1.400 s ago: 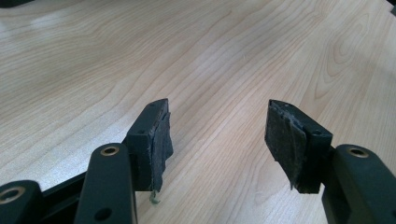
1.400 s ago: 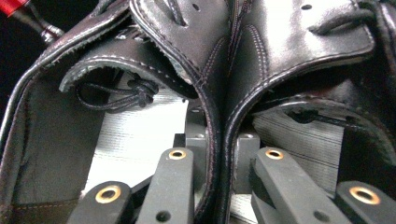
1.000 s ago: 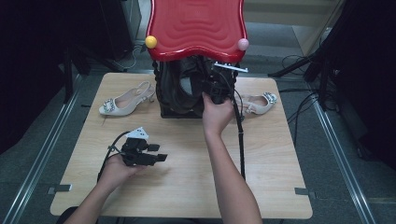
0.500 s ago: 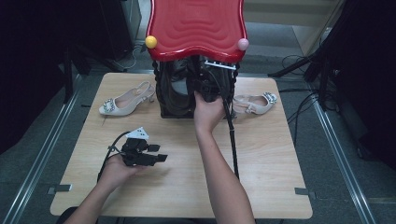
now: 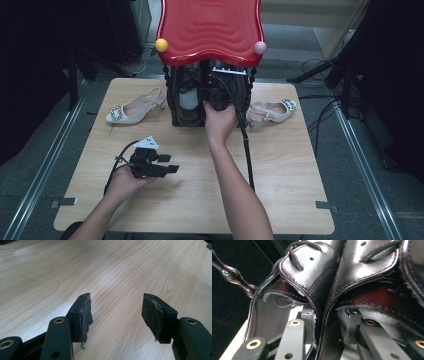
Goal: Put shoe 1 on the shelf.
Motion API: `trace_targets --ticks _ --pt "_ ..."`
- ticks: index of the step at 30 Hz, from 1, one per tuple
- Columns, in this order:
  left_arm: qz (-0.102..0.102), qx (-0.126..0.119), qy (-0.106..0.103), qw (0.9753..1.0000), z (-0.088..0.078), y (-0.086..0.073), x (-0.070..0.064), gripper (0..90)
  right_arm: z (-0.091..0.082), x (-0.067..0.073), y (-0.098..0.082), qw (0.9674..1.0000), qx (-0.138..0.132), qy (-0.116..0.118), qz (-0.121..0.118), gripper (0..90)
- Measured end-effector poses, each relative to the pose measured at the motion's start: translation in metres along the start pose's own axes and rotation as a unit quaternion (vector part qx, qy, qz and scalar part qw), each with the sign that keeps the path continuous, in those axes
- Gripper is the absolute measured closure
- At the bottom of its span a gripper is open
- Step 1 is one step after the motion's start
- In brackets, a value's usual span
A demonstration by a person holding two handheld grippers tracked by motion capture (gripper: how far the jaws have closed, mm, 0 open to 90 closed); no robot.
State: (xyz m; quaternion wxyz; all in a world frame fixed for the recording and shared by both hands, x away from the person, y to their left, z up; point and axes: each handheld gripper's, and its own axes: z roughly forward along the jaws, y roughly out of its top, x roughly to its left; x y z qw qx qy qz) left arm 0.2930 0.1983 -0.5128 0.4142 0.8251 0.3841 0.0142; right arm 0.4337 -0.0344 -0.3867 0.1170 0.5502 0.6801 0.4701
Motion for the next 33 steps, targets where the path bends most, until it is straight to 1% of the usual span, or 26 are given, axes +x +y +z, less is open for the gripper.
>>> trace_targets --ticks 2,4,5,7,12,17,18,19,21,22,24,27,31,32,33 --pt "0.001 0.001 0.000 1.0000 0.000 0.000 0.000 41.2 -0.002 -0.002 0.001 0.9999 0.004 0.007 0.008 68.2" --pt "0.001 0.000 0.000 1.0000 0.000 0.000 0.000 41.1 -0.003 -0.003 0.002 0.9998 0.000 0.015 0.011 67.6" --pt "0.001 0.001 0.000 1.0000 0.000 0.000 0.000 41.1 -0.005 -0.004 0.002 0.9998 0.002 0.017 0.015 67.5" --pt "0.001 0.001 0.001 1.0000 0.000 0.000 0.000 41.1 -0.006 -0.005 0.003 0.9997 -0.001 0.023 0.009 67.6" --pt "0.001 0.001 0.002 1.0000 0.000 0.000 0.000 41.1 -0.009 -0.006 0.003 0.9996 0.000 0.028 0.007 67.6" --pt "0.000 -0.001 0.002 1.0000 0.000 0.000 0.000 41.1 -0.018 -0.008 0.003 0.9990 -0.003 0.044 0.004 67.6" --pt "0.000 -0.001 0.002 1.0000 0.000 0.000 0.000 41.1 -0.020 -0.008 0.003 0.9988 -0.003 0.048 0.001 66.4" --pt "-0.009 -0.002 -0.002 1.0000 -0.001 0.001 0.001 41.1 -0.024 -0.006 0.002 0.9983 -0.005 0.057 -0.010 66.9" --pt "-0.010 -0.003 -0.001 0.9999 -0.001 0.001 0.001 41.1 -0.029 -0.005 0.002 0.9986 -0.009 0.049 -0.020 68.5" --pt "0.000 0.008 0.004 1.0000 -0.001 0.003 0.001 41.1 -0.030 -0.006 0.002 0.9986 -0.010 0.046 -0.023 68.4" --pt "-0.003 0.002 0.004 1.0000 -0.001 0.004 0.001 41.2 -0.033 -0.009 0.003 0.9985 -0.011 0.050 -0.022 68.1" --pt "-0.003 0.002 0.005 1.0000 -0.002 0.004 0.001 41.1 -0.038 -0.011 0.002 0.9983 -0.009 0.053 -0.022 66.8" --pt "-0.002 -0.001 0.006 1.0000 -0.005 0.006 0.001 41.2 -0.047 -0.013 -0.002 0.9976 -0.005 0.059 -0.037 67.2" --pt "-0.002 -0.003 0.005 1.0000 -0.006 0.007 0.000 41.3 -0.049 -0.014 -0.004 0.9972 -0.005 0.062 -0.041 67.6" --pt "0.001 -0.002 0.006 1.0000 -0.008 0.009 0.000 41.6 -0.052 -0.014 -0.005 0.9967 -0.001 0.068 -0.043 67.8"
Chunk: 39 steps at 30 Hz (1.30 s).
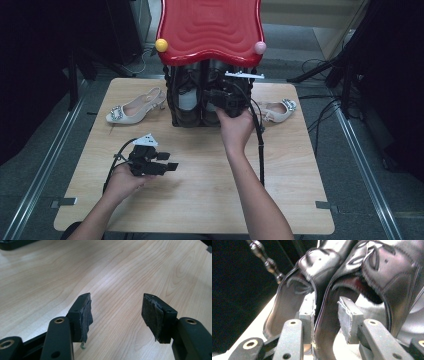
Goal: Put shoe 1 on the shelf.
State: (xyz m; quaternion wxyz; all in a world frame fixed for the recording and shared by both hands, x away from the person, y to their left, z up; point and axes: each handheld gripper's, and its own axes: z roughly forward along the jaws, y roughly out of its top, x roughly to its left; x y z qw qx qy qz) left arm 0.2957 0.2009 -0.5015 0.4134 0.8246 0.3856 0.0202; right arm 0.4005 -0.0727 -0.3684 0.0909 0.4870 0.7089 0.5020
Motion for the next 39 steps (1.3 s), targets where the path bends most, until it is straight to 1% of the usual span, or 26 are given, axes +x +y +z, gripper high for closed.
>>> trace_targets --ticks 4,5,6,7,10,11,13,14,16,18,19,22,23,24,25,26,28,29,30,31,32,33,36,37,38,39 --pt "0.004 -0.003 -0.001 1.0000 -0.006 0.007 -0.002 44.0 -0.012 0.001 -0.008 0.9997 0.005 0.016 -0.015 67.7" --pt "0.013 -0.005 -0.001 0.9999 -0.011 0.013 -0.003 44.8 -0.015 0.001 -0.009 0.9996 0.005 0.021 -0.018 67.7" --pt "0.013 -0.005 -0.001 0.9999 -0.011 0.013 -0.003 45.8 -0.018 0.002 -0.011 0.9994 0.008 0.025 -0.023 67.5" --pt "0.013 -0.010 -0.004 0.9998 -0.015 0.019 -0.003 47.2 -0.020 0.002 -0.013 0.9991 0.011 0.030 -0.027 67.3" --pt "0.019 -0.014 -0.002 0.9997 -0.022 0.030 -0.003 50.0 -0.026 0.004 -0.021 0.9982 0.021 0.039 -0.040 65.4" --pt "0.018 -0.014 -0.005 0.9997 -0.025 0.034 -0.003 51.8 -0.028 0.004 -0.025 0.9978 0.023 0.044 -0.044 64.6" --pt "0.025 -0.017 -0.007 0.9995 -0.030 0.043 -0.003 55.5 -0.031 0.003 -0.031 0.9971 0.024 0.047 -0.055 63.8" --pt "0.028 -0.019 -0.010 0.9994 -0.033 0.048 -0.003 58.7 -0.032 0.003 -0.034 0.9968 0.025 0.051 -0.056 63.2" --pt "0.032 -0.026 -0.009 0.9991 -0.038 0.059 -0.004 61.4 -0.034 0.001 -0.040 0.9963 0.030 0.058 -0.056 62.6" --pt "0.036 -0.030 -0.009 0.9988 -0.045 0.071 -0.005 64.7 -0.036 0.001 -0.045 0.9959 0.032 0.058 -0.061 62.4" --pt "0.038 -0.033 -0.011 0.9987 -0.048 0.077 -0.006 66.8 -0.037 0.000 -0.048 0.9959 0.032 0.060 -0.059 62.4" --pt "0.057 -0.034 -0.013 0.9977 -0.054 0.095 -0.006 74.0 -0.040 -0.002 -0.053 0.9955 0.035 0.066 -0.058 63.3" --pt "0.057 -0.034 -0.013 0.9977 -0.054 0.095 -0.006 77.5 -0.040 -0.002 -0.053 0.9955 0.035 0.066 -0.058 63.3" --pt "0.070 -0.033 -0.011 0.9970 -0.056 0.105 -0.005 80.2 -0.041 -0.003 -0.056 0.9953 0.035 0.068 -0.059 63.4" --pt "0.072 -0.033 -0.013 0.9968 -0.057 0.111 -0.004 82.9 -0.042 -0.003 -0.057 0.9954 0.035 0.067 -0.059 63.4" --pt "0.072 -0.033 -0.013 0.9968 -0.057 0.111 -0.004 84.7 -0.042 -0.003 -0.057 0.9954 0.035 0.067 -0.059 63.4" --pt "0.083 -0.036 -0.015 0.9958 -0.061 0.125 -0.005 86.3 -0.044 -0.005 -0.061 0.9950 0.036 0.069 -0.062 63.4" --pt "0.092 -0.044 -0.014 0.9947 -0.066 0.140 -0.008 88.7 -0.044 -0.005 -0.065 0.9946 0.039 0.069 -0.067 63.4" --pt "0.099 -0.047 -0.016 0.9939 -0.069 0.149 -0.010 89.3 -0.045 -0.006 -0.067 0.9942 0.040 0.072 -0.069 63.2" --pt "0.101 -0.050 -0.017 0.9935 -0.071 0.156 -0.011 89.7 -0.045 -0.006 -0.069 0.9942 0.041 0.071 -0.069 63.1" --pt "0.101 -0.050 -0.017 0.9935 -0.071 0.156 -0.011 89.7 -0.045 -0.006 -0.069 0.9942 0.041 0.071 -0.069 63.1" --pt "0.110 -0.053 -0.013 0.9924 -0.074 0.174 -0.014 89.7 -0.044 -0.008 -0.072 0.9937 0.046 0.075 -0.070 62.7" --pt "0.126 -0.059 -0.012 0.9901 -0.078 0.204 -0.016 89.7 -0.043 -0.010 -0.077 0.9929 0.051 0.079 -0.073 62.1" --pt "0.127 -0.062 -0.013 0.9899 -0.078 0.213 -0.016 89.7 -0.043 -0.011 -0.079 0.9926 0.049 0.080 -0.076 61.1" --pt "0.127 -0.062 -0.013 0.9899 -0.078 0.213 -0.016 89.7 -0.043 -0.012 -0.081 0.9925 0.047 0.082 -0.079 60.8" --pt "0.123 -0.064 -0.013 0.9902 -0.079 0.229 -0.014 89.7 -0.043 -0.013 -0.082 0.9924 0.047 0.081 -0.080 60.2"
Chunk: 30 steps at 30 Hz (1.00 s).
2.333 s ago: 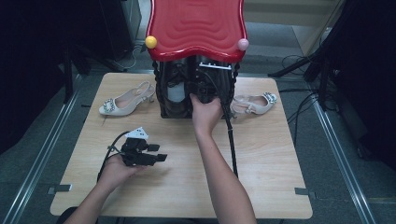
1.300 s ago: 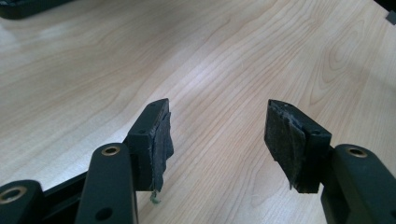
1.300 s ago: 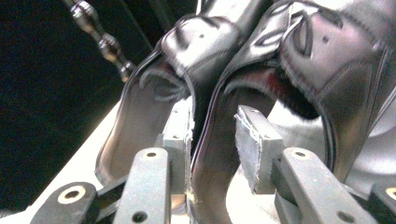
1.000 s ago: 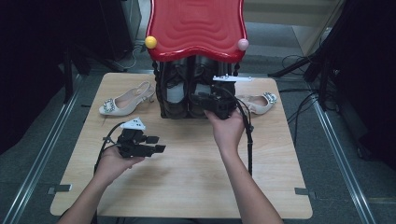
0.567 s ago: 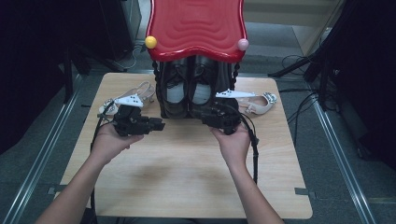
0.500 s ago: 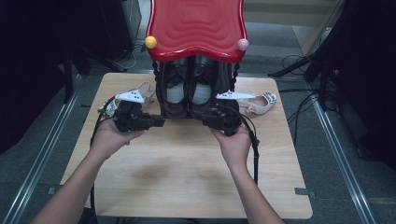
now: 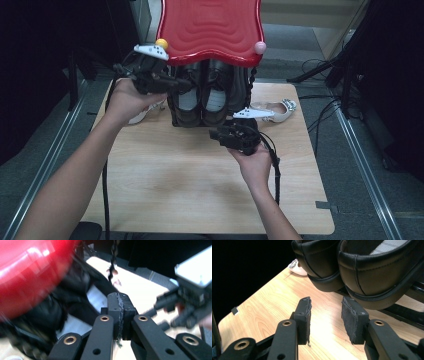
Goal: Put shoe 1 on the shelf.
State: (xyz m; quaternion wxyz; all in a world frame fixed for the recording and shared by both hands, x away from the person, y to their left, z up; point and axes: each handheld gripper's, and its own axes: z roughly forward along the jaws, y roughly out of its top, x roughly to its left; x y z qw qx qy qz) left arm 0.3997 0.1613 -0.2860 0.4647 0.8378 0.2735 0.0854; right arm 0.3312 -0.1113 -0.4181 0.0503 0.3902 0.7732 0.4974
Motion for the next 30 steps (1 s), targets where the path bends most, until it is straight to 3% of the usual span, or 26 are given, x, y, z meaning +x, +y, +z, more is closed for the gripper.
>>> trace_targets --ticks 4,6,9,10,12,13,14,16,17,20,23,30 --pt "-0.003 -0.001 0.003 1.0000 0.004 0.020 0.004 89.7 -0.001 -0.001 -0.004 1.0000 -0.002 0.003 -0.003 59.9" --pt "0.013 0.007 0.015 0.9998 0.009 0.042 0.003 89.7 -0.001 -0.002 -0.007 1.0000 0.001 0.002 -0.007 60.0" --pt "0.003 -0.004 0.002 1.0000 0.010 0.055 0.005 89.7 -0.001 -0.004 -0.010 1.0000 -0.005 0.007 -0.003 61.0" --pt "0.007 -0.002 0.014 0.9999 0.013 0.066 0.009 89.7 0.000 -0.005 -0.011 1.0000 -0.003 0.007 0.000 62.1" --pt "0.008 0.002 0.020 0.9998 0.015 0.070 0.011 89.7 0.001 -0.006 -0.012 1.0000 -0.004 0.007 0.000 63.2" --pt "0.012 0.007 0.032 0.9994 0.019 0.077 0.016 89.7 0.004 -0.006 -0.014 1.0000 -0.002 0.006 -0.001 65.8" --pt "0.003 0.009 0.030 0.9995 0.022 0.081 0.020 89.7 0.005 -0.007 -0.014 1.0000 -0.001 0.006 -0.002 67.4" --pt "0.006 0.011 0.032 0.9994 0.024 0.083 0.023 89.8 0.008 -0.008 -0.015 1.0000 0.000 0.004 -0.003 69.6" --pt "0.008 0.010 0.040 0.9991 0.028 0.087 0.027 89.7 0.012 -0.010 -0.015 1.0000 0.001 0.004 -0.001 76.2" --pt "0.002 0.004 0.037 0.9993 0.033 0.090 0.034 89.5 0.018 -0.011 -0.014 0.9999 -0.001 0.005 0.009 90.0" --pt "-0.003 0.006 0.037 0.9993 0.038 0.093 0.037 89.6 0.028 -0.014 -0.012 0.9998 0.002 0.013 0.017 90.0" --pt "0.004 0.005 0.045 0.9990 0.042 0.093 0.037 89.6 0.039 -0.017 0.001 0.9997 -0.018 -0.008 0.018 90.0"
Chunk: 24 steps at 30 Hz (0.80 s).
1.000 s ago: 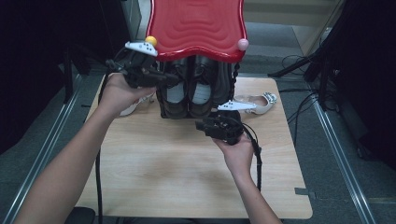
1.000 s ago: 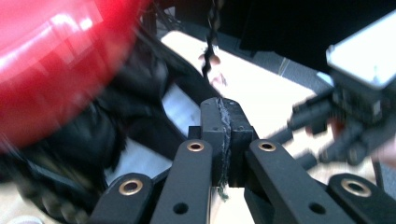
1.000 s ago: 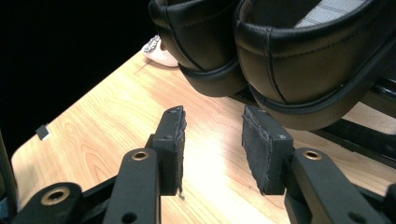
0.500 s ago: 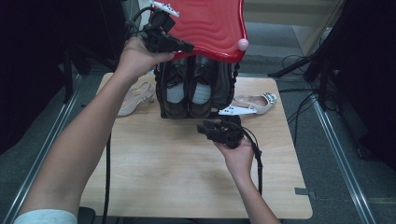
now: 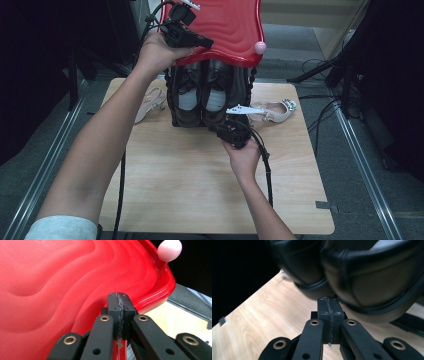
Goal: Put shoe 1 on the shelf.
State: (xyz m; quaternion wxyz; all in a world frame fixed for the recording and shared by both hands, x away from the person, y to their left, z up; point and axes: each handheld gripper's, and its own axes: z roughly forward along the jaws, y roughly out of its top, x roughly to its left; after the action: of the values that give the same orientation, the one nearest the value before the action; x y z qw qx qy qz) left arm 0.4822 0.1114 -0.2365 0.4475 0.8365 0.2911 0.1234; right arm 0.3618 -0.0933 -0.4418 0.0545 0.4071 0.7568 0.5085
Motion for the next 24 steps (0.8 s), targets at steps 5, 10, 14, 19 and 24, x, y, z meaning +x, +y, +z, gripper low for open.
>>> trace_targets --ticks 5,10,14,19,24 --pt "0.005 -0.005 0.002 1.0000 0.000 -0.001 0.000 90.0 0.002 -0.005 0.004 1.0000 0.002 0.008 0.003 90.0" --pt "0.007 0.001 0.016 0.9998 0.001 -0.001 -0.002 90.0 0.000 -0.003 0.005 0.9999 -0.015 -0.003 0.001 90.0" --pt "0.008 0.000 0.019 0.9998 0.001 -0.002 -0.002 90.0 0.001 -0.005 0.010 0.9998 -0.019 -0.009 0.006 90.0" --pt "0.008 -0.001 0.019 0.9998 0.001 -0.002 -0.002 90.0 0.003 -0.010 0.020 0.9990 -0.031 -0.028 0.014 90.0" --pt "0.010 0.000 0.018 0.9998 0.001 -0.002 -0.002 90.0 0.003 -0.016 0.029 0.9979 -0.037 -0.051 0.011 90.0"
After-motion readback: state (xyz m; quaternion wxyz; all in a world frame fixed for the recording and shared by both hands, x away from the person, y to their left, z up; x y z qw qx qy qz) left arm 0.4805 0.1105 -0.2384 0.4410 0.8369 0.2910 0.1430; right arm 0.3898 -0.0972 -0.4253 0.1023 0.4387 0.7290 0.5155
